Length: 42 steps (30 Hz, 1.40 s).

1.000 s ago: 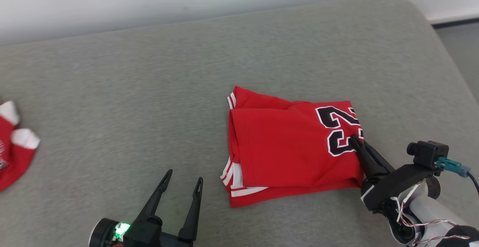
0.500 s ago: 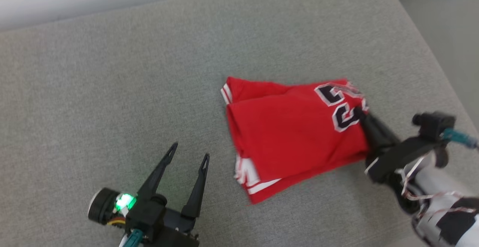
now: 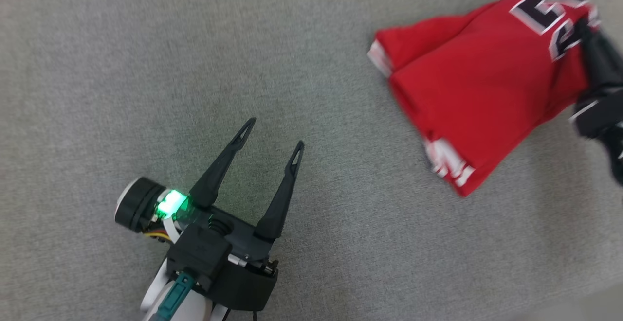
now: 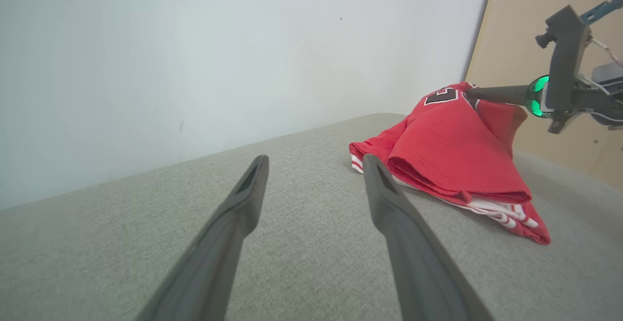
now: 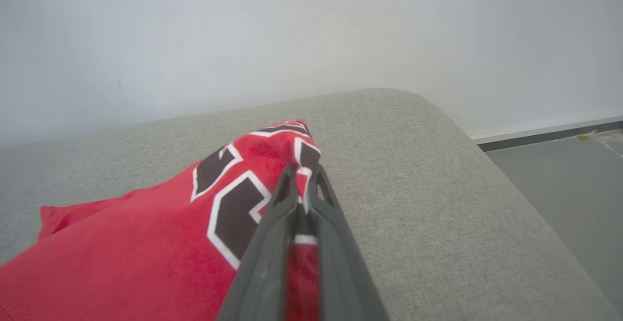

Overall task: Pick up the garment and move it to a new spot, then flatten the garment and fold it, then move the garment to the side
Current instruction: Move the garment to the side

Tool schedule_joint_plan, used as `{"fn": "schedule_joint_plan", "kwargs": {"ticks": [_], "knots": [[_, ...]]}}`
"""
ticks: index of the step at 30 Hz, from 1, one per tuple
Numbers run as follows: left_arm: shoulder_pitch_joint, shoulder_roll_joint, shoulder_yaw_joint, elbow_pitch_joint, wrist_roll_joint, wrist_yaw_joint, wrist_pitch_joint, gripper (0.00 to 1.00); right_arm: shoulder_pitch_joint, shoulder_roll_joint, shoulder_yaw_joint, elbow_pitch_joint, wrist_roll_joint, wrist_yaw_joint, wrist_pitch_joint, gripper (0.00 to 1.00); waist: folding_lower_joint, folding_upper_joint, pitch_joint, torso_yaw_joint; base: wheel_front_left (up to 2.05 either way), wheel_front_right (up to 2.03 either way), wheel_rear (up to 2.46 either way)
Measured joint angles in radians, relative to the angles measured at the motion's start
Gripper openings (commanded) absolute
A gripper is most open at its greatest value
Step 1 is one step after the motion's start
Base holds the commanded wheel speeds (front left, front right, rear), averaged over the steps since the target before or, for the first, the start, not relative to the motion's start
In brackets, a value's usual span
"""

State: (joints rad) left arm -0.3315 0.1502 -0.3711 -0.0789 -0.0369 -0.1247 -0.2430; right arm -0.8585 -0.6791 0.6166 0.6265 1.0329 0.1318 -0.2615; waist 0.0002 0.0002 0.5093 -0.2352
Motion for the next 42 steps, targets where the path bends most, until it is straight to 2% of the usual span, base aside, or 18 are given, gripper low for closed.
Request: {"fn": "schedule_joint_plan", "kwargs": {"ticks": [10, 19, 28, 29, 30, 31, 36, 39, 42], "knots": [[-0.063, 0.033, -0.047, -0.111, 0.002, -0.004, 0.064, 1.00, -0.049, -0.081, -0.099, 0.068, -0.026, 0.000, 0.000, 0.00, 0.0000, 0.0001, 0.116, -0.006, 0.00, 0.00, 0.00], [-0.075, 0.049, -0.064, -0.154, 0.001, -0.005, 0.086, 1.00, -0.063, -0.166, -0.178, 0.112, -0.054, 0.000, 0.000, 0.00, 0.0000, 0.0000, 0.153, -0.022, 0.00, 0.00, 0.00], [-0.084, 0.055, -0.079, -0.173, -0.001, -0.005, 0.094, 1.00, -0.118, -0.166, -0.235, 0.176, -0.127, 0.000, 0.000, 0.00, -0.0001, -0.0001, 0.162, -0.010, 0.00, 0.00, 0.00], [-0.085, 0.055, -0.084, -0.172, -0.001, -0.005, 0.094, 1.00, -0.127, -0.162, -0.252, 0.199, -0.149, 0.000, 0.000, 0.04, -0.0001, 0.0000, 0.163, -0.006, 0.00, 0.00, 0.00], [-0.086, 0.055, -0.088, -0.171, -0.001, -0.005, 0.093, 1.00, -0.134, -0.159, -0.272, 0.214, -0.174, 0.000, 0.000, 0.40, -0.0001, -0.0001, 0.164, -0.002, 0.00, 0.00, 0.00], [-0.087, 0.054, -0.091, -0.171, -0.002, -0.005, 0.093, 1.00, -0.144, -0.156, -0.297, 0.228, -0.207, 0.000, 0.000, 1.00, 0.0000, -0.0001, 0.164, 0.003, 0.00, 0.00, 0.00], [-0.087, 0.055, -0.092, -0.163, -0.009, 0.002, 0.084, 1.00, -0.164, -0.116, -0.482, 0.248, -0.420, 0.000, -0.002, 1.00, -0.0002, -0.0001, 0.158, 0.022, 0.00, 0.00, 0.00], [-0.083, 0.054, -0.092, -0.151, -0.013, 0.011, 0.075, 1.00, -0.125, -0.048, -0.584, 0.199, -0.537, 0.000, -0.003, 1.00, -0.0002, -0.0001, 0.142, 0.029, 0.00, 0.00, 0.00], [-0.074, 0.050, -0.090, -0.136, -0.022, 0.020, 0.061, 1.00, -0.056, 0.041, -0.624, 0.130, -0.607, 0.000, -0.002, 1.00, -0.0003, -0.0001, 0.118, 0.036, 0.00, 0.00, 0.00]]}}
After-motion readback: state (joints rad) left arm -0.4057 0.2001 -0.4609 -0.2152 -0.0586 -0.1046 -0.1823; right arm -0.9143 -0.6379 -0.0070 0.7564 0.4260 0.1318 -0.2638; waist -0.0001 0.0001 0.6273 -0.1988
